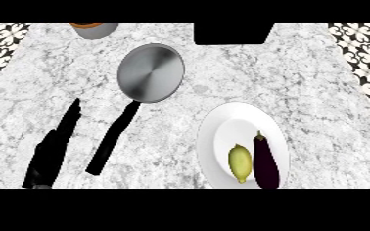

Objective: Pick the lemon from the plate and place it in the pan

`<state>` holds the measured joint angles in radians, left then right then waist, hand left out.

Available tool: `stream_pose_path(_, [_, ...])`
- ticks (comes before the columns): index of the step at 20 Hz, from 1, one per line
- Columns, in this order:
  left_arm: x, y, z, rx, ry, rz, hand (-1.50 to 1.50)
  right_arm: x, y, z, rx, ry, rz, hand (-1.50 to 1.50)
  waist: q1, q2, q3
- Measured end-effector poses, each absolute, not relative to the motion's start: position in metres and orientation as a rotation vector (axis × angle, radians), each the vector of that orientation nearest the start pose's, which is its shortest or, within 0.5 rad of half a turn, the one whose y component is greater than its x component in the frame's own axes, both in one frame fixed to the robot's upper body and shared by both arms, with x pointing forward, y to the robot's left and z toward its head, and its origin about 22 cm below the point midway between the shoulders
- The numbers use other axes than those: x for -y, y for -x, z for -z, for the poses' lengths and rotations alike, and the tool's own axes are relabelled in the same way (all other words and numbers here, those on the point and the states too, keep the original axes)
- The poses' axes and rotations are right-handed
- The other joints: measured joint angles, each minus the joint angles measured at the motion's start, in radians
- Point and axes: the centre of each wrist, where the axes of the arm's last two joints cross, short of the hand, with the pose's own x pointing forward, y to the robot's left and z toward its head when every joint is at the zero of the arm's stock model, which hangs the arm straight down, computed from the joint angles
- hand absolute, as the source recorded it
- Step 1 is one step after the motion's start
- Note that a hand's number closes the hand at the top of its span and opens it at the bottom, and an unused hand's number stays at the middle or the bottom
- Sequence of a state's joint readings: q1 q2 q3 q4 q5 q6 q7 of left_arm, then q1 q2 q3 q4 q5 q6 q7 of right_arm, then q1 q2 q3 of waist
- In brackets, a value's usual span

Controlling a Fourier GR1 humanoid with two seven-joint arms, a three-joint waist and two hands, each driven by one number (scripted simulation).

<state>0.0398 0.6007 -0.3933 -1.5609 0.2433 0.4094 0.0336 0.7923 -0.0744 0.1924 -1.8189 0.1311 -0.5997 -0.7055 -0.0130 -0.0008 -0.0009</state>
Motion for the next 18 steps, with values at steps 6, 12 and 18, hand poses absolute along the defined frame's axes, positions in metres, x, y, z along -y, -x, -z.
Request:
stream_pose_path(6, [-0.283,-0.221,-0.006,1.387,-0.334,0.263,0.0,0.216,-0.035,0.008,1.661,0.825,-0.111,-1.5,0.015,0.005,-0.001])
stream_pose_path(12, [-0.287,-0.223,-0.008,1.39,-0.334,0.265,0.0,0.197,-0.045,-0.019,1.546,0.793,-0.189,-1.5,0.022,0.005,-0.001])
stream_pose_path(18, [-0.286,-0.226,-0.008,1.393,-0.334,0.267,0.0,0.178,-0.063,-0.042,1.42,0.814,-0.306,-1.5,0.025,0.006,-0.002])
